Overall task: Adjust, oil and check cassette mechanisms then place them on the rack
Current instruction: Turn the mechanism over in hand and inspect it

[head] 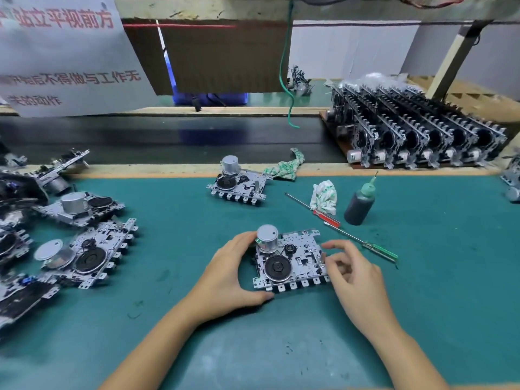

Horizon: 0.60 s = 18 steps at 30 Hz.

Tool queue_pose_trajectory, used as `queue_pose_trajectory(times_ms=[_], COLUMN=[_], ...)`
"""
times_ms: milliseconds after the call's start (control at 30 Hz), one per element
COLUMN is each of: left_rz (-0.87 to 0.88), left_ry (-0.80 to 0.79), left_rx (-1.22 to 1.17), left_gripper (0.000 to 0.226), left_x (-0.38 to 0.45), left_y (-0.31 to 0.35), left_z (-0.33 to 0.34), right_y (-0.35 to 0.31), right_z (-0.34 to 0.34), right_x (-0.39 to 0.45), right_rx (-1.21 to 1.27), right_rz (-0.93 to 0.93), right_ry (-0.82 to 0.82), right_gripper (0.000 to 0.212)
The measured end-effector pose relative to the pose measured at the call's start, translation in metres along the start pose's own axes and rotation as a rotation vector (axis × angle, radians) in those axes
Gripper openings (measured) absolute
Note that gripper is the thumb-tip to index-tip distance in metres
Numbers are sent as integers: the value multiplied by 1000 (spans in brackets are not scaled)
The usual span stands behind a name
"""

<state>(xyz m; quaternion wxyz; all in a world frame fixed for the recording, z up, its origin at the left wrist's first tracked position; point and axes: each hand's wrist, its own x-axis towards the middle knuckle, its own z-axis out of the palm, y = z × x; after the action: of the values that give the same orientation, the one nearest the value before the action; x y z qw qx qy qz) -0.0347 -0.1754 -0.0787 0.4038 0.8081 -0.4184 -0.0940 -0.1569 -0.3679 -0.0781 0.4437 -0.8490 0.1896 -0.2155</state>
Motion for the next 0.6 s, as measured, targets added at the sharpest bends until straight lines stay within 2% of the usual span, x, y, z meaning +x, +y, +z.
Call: queue_pose_trajectory(times_ms=[233,400,600], left_rz=[-33,-49,-40], left_ry=[9,-54,92], left_rx=[-76,63,190], left_gripper=[83,109,95], left_x=[-2,-2,-1], left_y=[7,3,10], left_z=[2,4,12], right_y=[-1,-2,-5], right_z=[0,2,5], right_x=[-6,-5,-5], right_rx=[58,28,-62], right_rz=[29,33,25], right_ry=[29,45,56], right_gripper=[24,24,24])
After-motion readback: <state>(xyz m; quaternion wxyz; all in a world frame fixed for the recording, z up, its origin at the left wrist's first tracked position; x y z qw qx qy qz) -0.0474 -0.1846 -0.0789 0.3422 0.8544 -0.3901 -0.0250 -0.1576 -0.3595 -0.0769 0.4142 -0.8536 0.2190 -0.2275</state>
